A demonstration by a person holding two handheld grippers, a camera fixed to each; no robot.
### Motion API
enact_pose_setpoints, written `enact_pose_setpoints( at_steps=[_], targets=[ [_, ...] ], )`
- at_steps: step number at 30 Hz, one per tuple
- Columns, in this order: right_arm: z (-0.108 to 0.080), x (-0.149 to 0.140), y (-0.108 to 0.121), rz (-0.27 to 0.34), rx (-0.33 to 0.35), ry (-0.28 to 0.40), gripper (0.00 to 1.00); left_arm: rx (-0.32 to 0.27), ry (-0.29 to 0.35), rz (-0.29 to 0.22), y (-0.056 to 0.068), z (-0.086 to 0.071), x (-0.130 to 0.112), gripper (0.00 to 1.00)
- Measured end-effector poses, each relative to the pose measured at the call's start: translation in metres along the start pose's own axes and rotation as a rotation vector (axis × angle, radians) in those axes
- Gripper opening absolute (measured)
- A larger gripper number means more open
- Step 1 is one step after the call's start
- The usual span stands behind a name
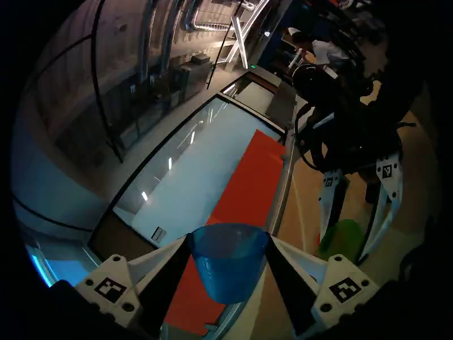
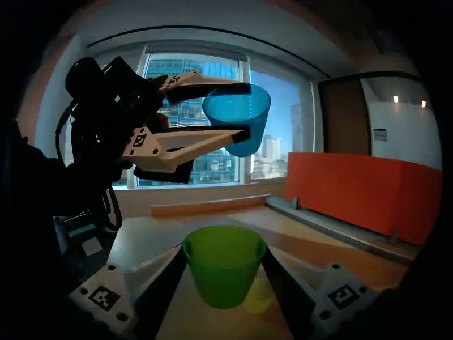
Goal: Pour water
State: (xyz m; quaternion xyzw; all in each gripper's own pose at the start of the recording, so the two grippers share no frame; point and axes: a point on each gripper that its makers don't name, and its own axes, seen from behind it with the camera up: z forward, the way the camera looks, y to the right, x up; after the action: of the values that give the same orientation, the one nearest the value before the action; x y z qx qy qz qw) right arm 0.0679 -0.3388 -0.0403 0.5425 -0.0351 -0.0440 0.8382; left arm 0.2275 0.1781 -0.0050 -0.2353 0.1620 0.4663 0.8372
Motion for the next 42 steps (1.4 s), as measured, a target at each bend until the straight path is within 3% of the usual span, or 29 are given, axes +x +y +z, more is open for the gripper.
enact_pose_setpoints(
  at_steps=[42],
  targets=[
    [-0.0021,0.0043,0.0046,-0.004,-0.006,0.009,0.91,0.005,0.011,0.111,-0.0017,0.0017,0.0058,0.89]
  ],
)
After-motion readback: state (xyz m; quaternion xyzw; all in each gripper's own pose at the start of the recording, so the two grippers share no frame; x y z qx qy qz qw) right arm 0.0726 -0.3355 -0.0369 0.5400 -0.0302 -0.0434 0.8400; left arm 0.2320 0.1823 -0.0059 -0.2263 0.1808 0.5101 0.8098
